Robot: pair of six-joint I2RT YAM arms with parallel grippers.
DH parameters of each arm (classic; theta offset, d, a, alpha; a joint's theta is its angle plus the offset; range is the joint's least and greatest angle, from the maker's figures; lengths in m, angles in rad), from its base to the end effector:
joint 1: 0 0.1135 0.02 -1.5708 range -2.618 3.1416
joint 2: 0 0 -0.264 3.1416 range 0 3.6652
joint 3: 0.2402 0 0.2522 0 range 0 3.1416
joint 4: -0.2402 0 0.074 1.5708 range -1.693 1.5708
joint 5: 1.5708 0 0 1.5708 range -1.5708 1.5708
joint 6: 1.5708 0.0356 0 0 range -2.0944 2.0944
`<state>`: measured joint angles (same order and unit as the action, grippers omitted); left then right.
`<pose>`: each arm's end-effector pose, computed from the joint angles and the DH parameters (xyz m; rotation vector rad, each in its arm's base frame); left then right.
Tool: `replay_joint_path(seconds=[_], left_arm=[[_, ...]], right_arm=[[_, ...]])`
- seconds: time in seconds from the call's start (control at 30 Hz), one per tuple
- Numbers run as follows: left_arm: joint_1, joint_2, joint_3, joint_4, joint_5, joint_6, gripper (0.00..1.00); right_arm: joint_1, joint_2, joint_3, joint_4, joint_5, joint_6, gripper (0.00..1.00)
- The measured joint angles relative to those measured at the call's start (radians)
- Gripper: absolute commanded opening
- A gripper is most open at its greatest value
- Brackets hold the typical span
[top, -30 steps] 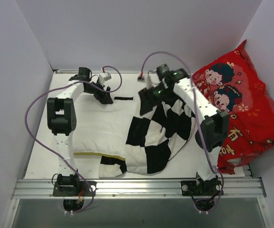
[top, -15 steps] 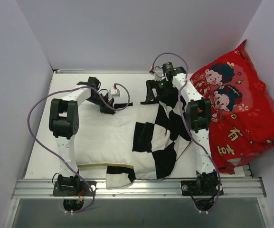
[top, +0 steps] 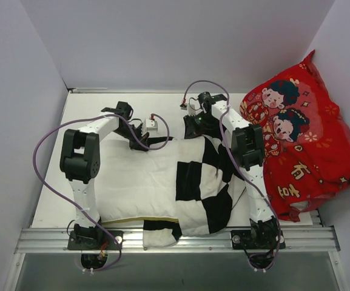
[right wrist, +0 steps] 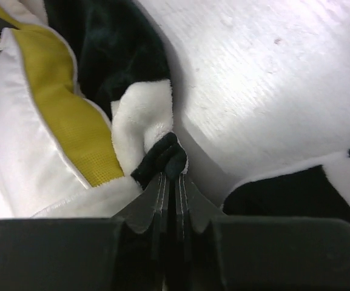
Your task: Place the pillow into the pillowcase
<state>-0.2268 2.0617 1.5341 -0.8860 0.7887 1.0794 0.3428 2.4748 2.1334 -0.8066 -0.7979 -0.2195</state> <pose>0.3859 -0.1150 0.1770 1.6094 1.9664 -0.8796 0.4802 0.1984 0.1611 -0.9330 2.3957 1.1112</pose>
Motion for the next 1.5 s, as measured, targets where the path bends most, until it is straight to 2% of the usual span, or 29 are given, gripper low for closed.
replay_joint_path(seconds=[0.17, 0.3, 0.57, 0.73, 0.9, 1.03, 1.2, 1.33, 1.4, 1.43, 1.47, 1.5], left_arm=[[-0.011, -0.028, 0.0, 0.007, -0.002, -0.008, 0.0], [-0.047, -0.097, -0.001, 0.028, -0.016, -0.014, 0.0], [-0.147, -0.284, -0.042, 0.113, -0.031, -0.021, 0.0], [-0.182, -0.363, -0.118, 0.167, -0.042, -0.021, 0.0], [-0.209, -0.411, -0.203, 0.222, -0.062, -0.031, 0.0], [-0.22, -0.44, -0.259, 0.268, -0.071, -0.061, 0.0], [-0.176, -0.518, -0.327, 0.327, -0.084, -0.118, 0.0], [-0.029, -0.551, -0.349, 0.362, -0.056, -0.172, 0.0], [0.059, -0.553, -0.368, 0.372, -0.043, -0.167, 0.0], [0.098, -0.551, -0.378, 0.371, -0.043, -0.157, 0.0], [0.137, -0.545, -0.387, 0.365, -0.045, -0.143, 0.0], [0.167, -0.535, -0.392, 0.36, -0.047, -0.127, 0.0]], right_arm=[[0.013, 0.0, 0.047, -0.011, -0.062, 0.018, 0.0], [0.042, -0.031, 0.07, 0.039, -0.092, 0.095, 0.0], [0.085, -0.115, 0.073, 0.197, -0.129, 0.328, 0.0], [0.101, -0.124, 0.074, 0.306, -0.128, 0.5, 0.0], [0.121, -0.181, -0.003, 0.437, -0.09, 0.678, 0.0], [0.163, -0.264, -0.093, 0.505, -0.022, 0.757, 0.0], [0.22, -0.277, -0.032, 0.558, 0.065, 0.811, 0.0], [0.243, -0.233, 0.082, 0.629, 0.114, 0.842, 0.0], [0.253, -0.207, 0.109, 0.674, 0.127, 0.855, 0.37], [0.257, -0.193, 0.116, 0.695, 0.129, 0.868, 0.52], [0.262, -0.183, 0.118, 0.713, 0.13, 0.872, 0.74], [0.259, -0.17, 0.118, 0.722, 0.132, 0.875, 0.84]])
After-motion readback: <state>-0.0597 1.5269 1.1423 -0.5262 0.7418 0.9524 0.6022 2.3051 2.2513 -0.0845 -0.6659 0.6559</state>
